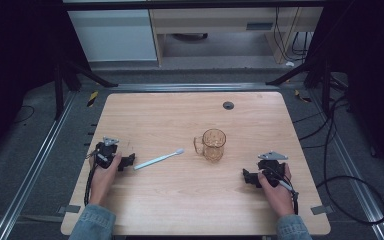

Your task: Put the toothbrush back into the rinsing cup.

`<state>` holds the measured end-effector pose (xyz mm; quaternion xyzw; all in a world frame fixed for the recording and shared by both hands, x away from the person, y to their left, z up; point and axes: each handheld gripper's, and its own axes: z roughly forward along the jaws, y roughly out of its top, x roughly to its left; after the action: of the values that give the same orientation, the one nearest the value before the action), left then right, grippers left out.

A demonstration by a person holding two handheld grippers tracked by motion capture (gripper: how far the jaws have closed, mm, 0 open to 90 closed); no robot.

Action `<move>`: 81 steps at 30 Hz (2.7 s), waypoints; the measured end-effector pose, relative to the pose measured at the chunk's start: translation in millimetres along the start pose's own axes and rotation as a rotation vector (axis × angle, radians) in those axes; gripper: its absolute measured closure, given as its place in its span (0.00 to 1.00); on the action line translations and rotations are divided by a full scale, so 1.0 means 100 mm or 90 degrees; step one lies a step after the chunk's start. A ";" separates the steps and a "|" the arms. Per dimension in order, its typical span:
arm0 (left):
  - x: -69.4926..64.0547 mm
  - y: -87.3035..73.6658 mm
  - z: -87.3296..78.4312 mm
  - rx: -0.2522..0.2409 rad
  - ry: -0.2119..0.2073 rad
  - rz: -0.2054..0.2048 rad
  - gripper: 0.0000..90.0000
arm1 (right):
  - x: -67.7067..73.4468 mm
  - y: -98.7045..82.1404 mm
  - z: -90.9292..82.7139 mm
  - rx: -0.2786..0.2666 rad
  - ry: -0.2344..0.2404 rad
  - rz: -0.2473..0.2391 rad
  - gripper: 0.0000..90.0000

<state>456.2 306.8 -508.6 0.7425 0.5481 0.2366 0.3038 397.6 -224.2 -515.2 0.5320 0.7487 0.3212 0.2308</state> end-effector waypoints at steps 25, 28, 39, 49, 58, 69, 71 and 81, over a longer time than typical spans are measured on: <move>-0.27 0.71 -0.75 0.168 -0.057 0.214 0.06 | 0.00 0.00 0.00 0.000 0.001 0.000 0.00; -0.34 0.76 -0.76 0.179 -0.066 0.236 0.07 | 0.00 0.00 0.00 0.000 0.001 0.000 0.00; -0.63 0.94 -0.65 0.207 -0.085 0.289 0.06 | 0.00 0.00 0.00 0.001 0.001 0.000 0.00; -0.81 1.01 -0.51 0.221 -0.104 0.316 0.06 | 0.00 0.00 0.00 0.001 0.001 0.000 0.00; -0.99 1.06 -0.41 0.246 -0.121 0.348 0.07 | 0.00 0.00 0.00 0.001 0.001 0.000 0.00; -1.23 1.11 -0.28 0.272 -0.134 0.383 0.08 | 0.00 0.00 0.00 0.000 0.003 -0.001 0.00; -1.26 1.12 -0.24 0.279 -0.128 0.383 0.11 | 0.00 0.00 0.00 0.001 0.003 -0.001 0.00; -1.40 1.18 -0.17 0.298 -0.134 0.400 0.15 | 0.00 0.00 0.00 0.000 0.003 -0.001 0.00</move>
<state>483.2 151.0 -415.6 0.9432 0.2995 0.1091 0.0940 397.6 -224.4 -515.1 0.5307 0.7497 0.3221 0.2292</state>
